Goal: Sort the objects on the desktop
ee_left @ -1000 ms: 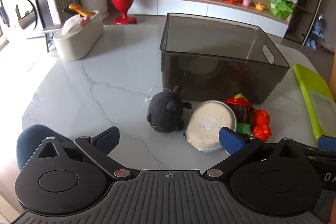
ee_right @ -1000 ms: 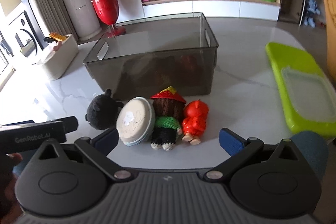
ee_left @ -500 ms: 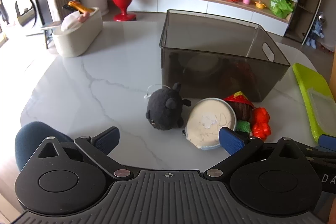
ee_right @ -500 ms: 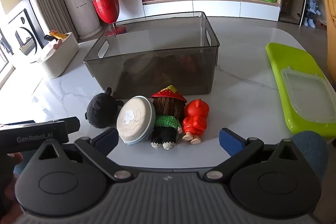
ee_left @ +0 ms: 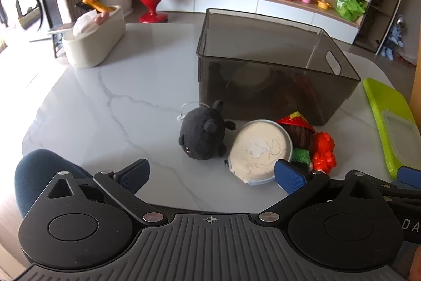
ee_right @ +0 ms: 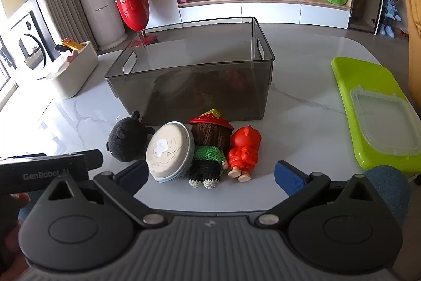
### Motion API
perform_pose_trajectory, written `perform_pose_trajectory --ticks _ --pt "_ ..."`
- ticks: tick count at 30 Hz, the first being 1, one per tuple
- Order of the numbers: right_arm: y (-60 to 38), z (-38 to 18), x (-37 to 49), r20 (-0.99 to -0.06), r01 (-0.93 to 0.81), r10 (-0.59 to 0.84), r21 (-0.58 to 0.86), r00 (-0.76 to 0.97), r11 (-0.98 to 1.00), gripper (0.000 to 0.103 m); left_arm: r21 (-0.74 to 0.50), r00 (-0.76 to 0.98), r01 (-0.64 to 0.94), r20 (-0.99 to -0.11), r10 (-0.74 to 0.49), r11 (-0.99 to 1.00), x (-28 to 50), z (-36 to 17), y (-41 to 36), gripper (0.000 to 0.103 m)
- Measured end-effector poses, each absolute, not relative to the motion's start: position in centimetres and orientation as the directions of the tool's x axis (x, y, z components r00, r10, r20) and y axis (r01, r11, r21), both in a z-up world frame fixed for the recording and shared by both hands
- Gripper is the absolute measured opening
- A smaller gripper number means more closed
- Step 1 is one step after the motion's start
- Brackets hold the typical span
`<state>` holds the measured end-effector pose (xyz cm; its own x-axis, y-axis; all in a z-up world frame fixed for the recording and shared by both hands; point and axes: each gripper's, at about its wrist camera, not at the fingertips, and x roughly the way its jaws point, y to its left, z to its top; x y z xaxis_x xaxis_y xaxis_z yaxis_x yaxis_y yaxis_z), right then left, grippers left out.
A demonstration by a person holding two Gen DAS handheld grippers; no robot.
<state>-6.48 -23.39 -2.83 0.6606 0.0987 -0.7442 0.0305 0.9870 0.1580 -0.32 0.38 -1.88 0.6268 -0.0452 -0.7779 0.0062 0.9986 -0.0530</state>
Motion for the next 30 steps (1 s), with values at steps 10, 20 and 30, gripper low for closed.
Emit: perform_pose_trajectory --ticks 10,20,30 --pt "-23.23 -2.81 -6.51 -0.743 0.021 0.104 0.158 0.661 0.987 0.103 -0.061 0.618 0.007 -0.784 -0.052 0.998 -0.16 -2.18 0.4 0.103" --pt "-23.41 -2.93 -6.49 -0.744 0.024 0.112 0.169 0.658 0.985 0.103 -0.058 0.614 0.016 -0.788 -0.055 0.998 -0.19 -2.33 0.25 0.103" --pt "-23.24 -2.99 -6.55 -0.745 0.016 0.118 0.169 0.657 0.985 0.103 -0.061 0.613 0.013 -0.788 -0.056 0.998 -0.25 -2.44 0.27 0.103"
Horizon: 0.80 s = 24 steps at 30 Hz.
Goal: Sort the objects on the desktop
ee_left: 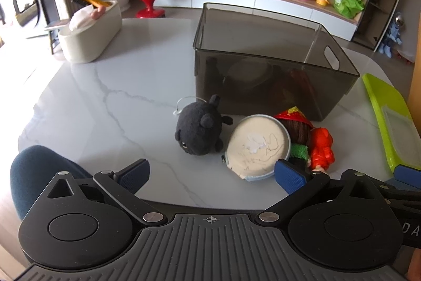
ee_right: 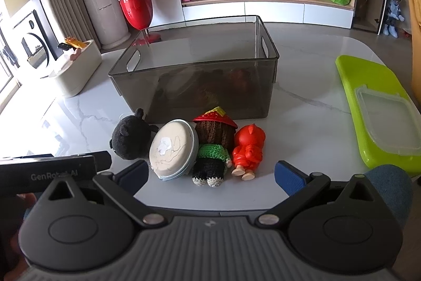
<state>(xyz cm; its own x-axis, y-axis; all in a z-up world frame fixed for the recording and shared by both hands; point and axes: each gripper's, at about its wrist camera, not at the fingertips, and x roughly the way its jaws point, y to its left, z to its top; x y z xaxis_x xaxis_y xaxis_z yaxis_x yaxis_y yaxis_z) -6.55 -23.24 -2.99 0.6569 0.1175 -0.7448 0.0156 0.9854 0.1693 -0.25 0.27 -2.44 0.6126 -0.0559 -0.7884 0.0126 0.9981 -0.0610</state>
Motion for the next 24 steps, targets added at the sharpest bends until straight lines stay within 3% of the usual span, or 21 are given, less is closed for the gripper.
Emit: perform_pose_trajectory --ticks 14,21,24 --pt "-23.4 -3.5 -5.8 -0.757 0.023 0.115 0.169 0.643 0.985 0.103 -0.062 0.596 0.023 -0.8 -0.064 0.998 0.7 -3.3 0.3 0.103" --pt "-25.4 -4.2 -4.5 -0.703 0.076 0.095 0.208 0.704 0.975 0.103 -0.322 0.611 0.071 -0.735 -0.296 0.944 5.2 -5.4 5.6 0.103" --pt "-26.2 -4.7 -3.4 -0.659 0.071 0.07 0.185 0.749 0.98 0.103 -0.37 0.598 0.031 -0.737 -0.314 0.928 7.0 -7.4 7.7 0.103"
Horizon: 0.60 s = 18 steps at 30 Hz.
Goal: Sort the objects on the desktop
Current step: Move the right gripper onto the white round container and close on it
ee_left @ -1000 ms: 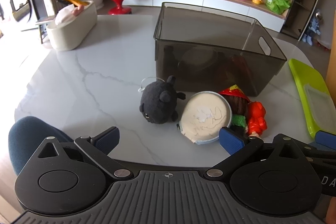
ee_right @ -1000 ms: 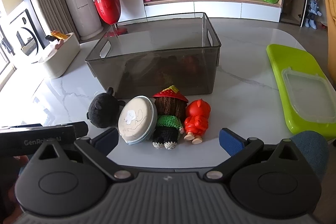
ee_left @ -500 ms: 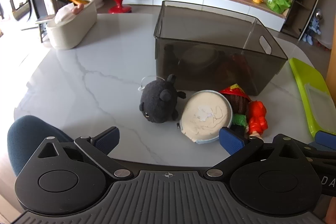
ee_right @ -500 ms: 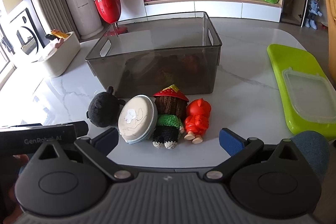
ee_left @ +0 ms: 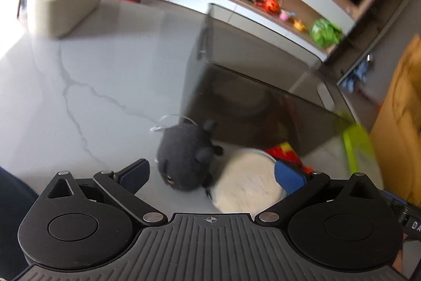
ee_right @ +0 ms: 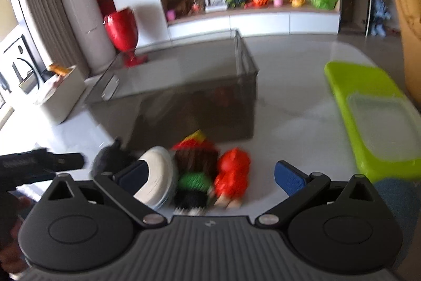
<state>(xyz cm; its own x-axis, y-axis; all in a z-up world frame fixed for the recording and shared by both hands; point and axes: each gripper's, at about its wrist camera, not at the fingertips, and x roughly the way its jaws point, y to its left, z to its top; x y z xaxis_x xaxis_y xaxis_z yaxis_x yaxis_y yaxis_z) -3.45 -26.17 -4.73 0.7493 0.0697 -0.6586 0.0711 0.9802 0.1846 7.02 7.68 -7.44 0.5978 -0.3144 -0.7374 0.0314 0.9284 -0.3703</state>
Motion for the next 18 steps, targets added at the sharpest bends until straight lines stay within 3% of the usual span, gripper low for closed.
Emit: perform_pose_trajectory --ticks 3,5,9,11,14,18 --pt "-26.3 -5.9 -1.6 -0.638 -0.015 0.143 0.202 0.757 0.979 0.103 -0.267 0.554 0.048 -0.794 -0.248 0.963 8.4 -9.3 7.5 0.103" --pt "-26.0 -6.8 0.1 -0.67 -0.07 0.196 0.21 0.716 0.975 0.103 -0.271 0.506 0.071 -0.819 -0.269 0.96 9.4 -10.3 7.3 0.103" --pt "-24.3 -8.5 3.9 -0.746 -0.14 0.262 0.224 0.613 0.964 0.098 -0.527 0.274 0.009 -0.816 -0.509 0.85 12.3 -12.2 8.5 0.103" --pt "-23.5 -8.9 5.3 -0.784 -0.166 0.273 0.216 0.557 0.962 0.086 -0.591 0.201 -0.067 -0.797 -0.57 0.804 13.5 -12.5 9.3 0.103" --pt "-22.9 -9.5 7.2 -0.829 -0.185 0.327 0.272 0.453 0.944 0.075 -0.583 0.177 -0.107 -0.808 -0.562 0.805 14.8 -11.7 10.0 0.103" --pt "-23.1 -11.2 8.8 -0.878 -0.118 0.387 0.368 0.283 0.922 0.067 -0.433 0.204 -0.049 -0.886 -0.415 0.9 15.4 -10.3 9.6 0.103"
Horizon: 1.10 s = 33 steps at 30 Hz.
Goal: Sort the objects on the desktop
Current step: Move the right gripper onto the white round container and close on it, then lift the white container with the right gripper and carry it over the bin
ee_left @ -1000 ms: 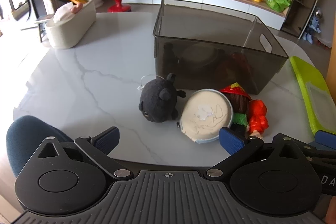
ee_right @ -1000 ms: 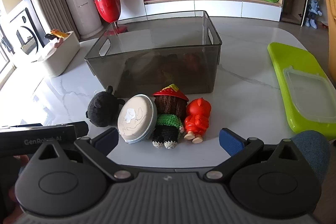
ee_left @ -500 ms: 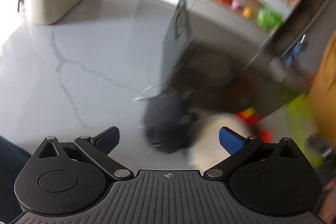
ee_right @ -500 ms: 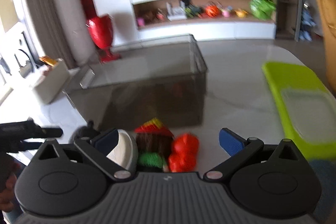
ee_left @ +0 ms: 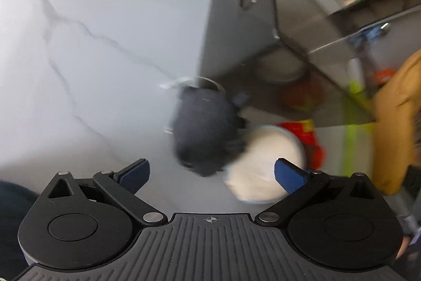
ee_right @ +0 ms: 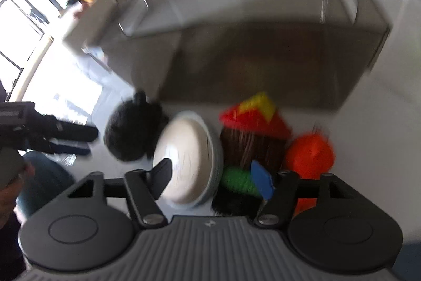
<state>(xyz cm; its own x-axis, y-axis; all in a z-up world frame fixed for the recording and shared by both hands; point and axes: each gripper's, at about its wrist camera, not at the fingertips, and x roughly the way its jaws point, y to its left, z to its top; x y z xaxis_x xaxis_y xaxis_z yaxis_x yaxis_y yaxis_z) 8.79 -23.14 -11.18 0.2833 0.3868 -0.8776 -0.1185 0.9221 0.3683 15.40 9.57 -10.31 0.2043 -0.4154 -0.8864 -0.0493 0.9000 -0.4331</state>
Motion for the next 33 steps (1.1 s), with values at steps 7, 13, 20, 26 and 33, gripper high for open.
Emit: perform_pose_trajectory --ticks 7,13,20,26,33 --pt "-21.8 -12.3 9.6 -0.891 -0.121 0.335 0.312 0.307 0.942 0.068 -0.369 0.244 0.015 -0.9 -0.362 0.929 16.5 -11.2 8.1 0.103" --pt "-21.1 -11.4 9.1 -0.894 -0.183 0.333 0.289 0.3 0.94 0.049 -0.418 0.239 0.007 -0.881 -0.407 0.908 16.5 -11.7 8.8 0.103" --pt "-20.5 -12.4 9.8 -0.872 -0.17 0.384 0.347 0.304 0.922 0.052 -0.46 0.223 -0.027 -0.868 -0.443 0.888 16.5 -12.8 9.7 0.103" --pt "-22.2 -11.8 10.4 -0.767 -0.135 0.551 0.539 0.328 0.831 0.02 -0.482 0.231 -0.047 -0.858 -0.46 0.875 16.3 -13.1 10.6 0.103" --pt "-24.6 -9.0 10.3 -0.767 -0.148 0.537 0.52 0.351 0.841 0.0 -0.534 0.245 -0.099 -0.831 -0.499 0.84 16.7 -13.9 11.9 0.103"
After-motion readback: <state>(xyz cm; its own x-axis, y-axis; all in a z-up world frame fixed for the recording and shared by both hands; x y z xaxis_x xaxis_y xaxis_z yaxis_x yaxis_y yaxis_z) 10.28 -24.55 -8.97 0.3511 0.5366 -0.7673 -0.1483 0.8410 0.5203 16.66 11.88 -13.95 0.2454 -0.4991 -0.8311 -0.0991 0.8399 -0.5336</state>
